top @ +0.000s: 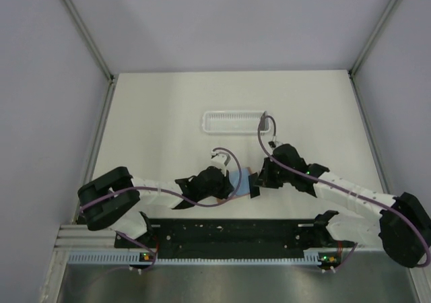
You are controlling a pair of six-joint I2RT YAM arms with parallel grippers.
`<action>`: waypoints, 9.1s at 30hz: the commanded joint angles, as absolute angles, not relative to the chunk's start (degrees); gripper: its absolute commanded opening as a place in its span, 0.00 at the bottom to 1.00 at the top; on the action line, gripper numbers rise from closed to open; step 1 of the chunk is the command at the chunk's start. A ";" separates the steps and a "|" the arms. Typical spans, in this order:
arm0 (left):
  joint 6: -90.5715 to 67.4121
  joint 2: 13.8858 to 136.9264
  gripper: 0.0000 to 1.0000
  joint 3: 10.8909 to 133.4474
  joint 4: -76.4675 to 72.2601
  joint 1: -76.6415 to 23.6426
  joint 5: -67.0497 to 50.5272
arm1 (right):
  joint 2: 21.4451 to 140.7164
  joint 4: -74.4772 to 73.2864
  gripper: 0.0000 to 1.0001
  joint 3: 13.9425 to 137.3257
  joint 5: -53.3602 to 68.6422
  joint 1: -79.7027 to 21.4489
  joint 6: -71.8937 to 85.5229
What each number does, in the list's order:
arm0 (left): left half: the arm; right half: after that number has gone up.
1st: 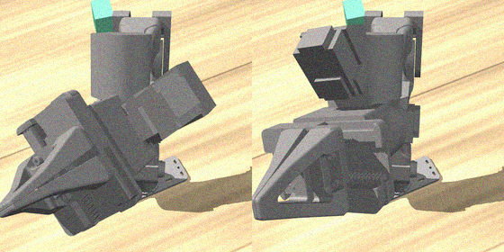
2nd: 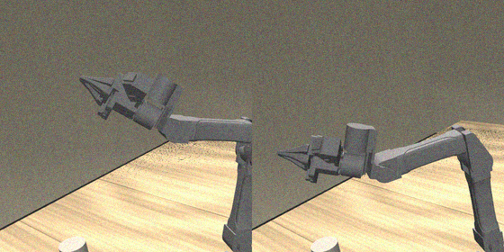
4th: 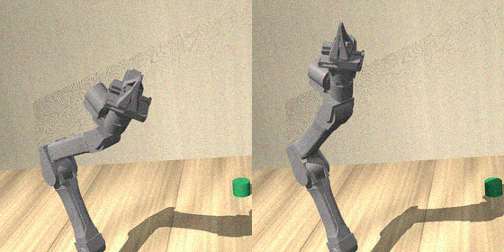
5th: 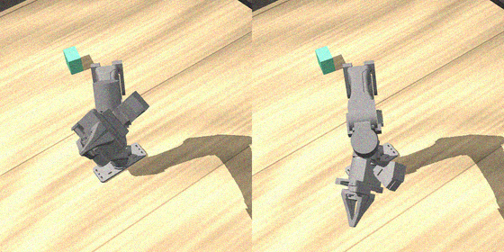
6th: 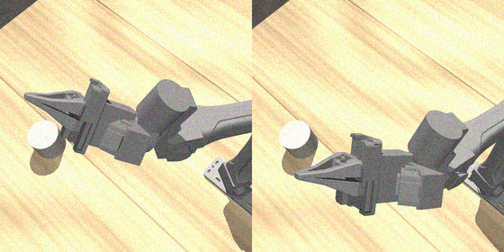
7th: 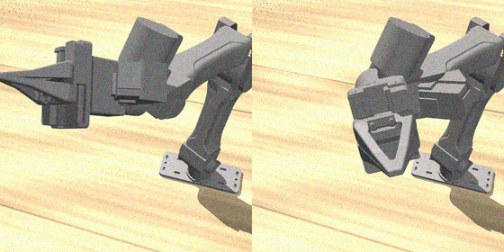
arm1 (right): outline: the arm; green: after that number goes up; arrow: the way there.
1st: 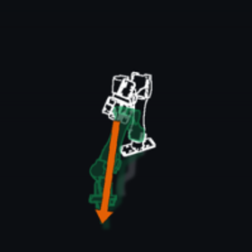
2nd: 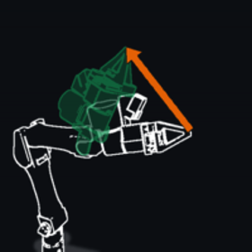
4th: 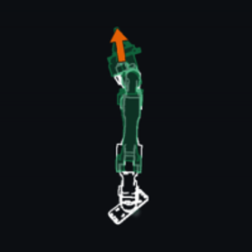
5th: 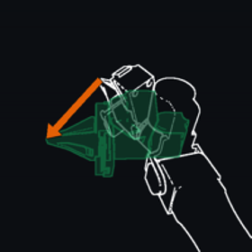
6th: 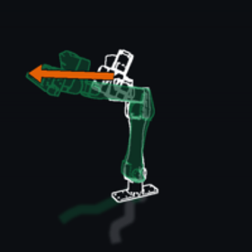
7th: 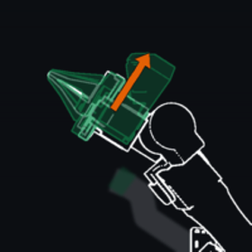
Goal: Put the credit cards into the card holder
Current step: Open the card holder at the center of the board, then insert the credit card into the card holder.
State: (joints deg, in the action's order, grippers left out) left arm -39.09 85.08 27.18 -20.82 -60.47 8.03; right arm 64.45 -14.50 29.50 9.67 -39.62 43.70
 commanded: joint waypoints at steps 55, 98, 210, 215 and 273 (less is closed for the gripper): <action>-39.64 81.91 0.00 24.08 -12.83 -60.47 10.28 | 73.92 -10.72 0.00 31.20 14.33 -39.64 40.96; -38.58 75.14 0.00 30.59 -8.87 -62.14 16.00 | 66.72 -16.86 0.00 31.90 9.77 -39.73 41.04; -41.13 81.74 0.00 25.40 -17.05 -62.40 15.91 | 73.57 -8.08 0.00 40.96 11.34 -41.92 29.88; -41.04 81.30 0.00 25.40 -16.61 -62.40 16.26 | 73.04 -8.26 0.00 41.66 13.97 -41.57 29.71; -41.48 80.60 0.00 24.35 -15.21 -62.40 16.87 | 87.19 4.39 0.00 34.37 27.33 -35.33 35.51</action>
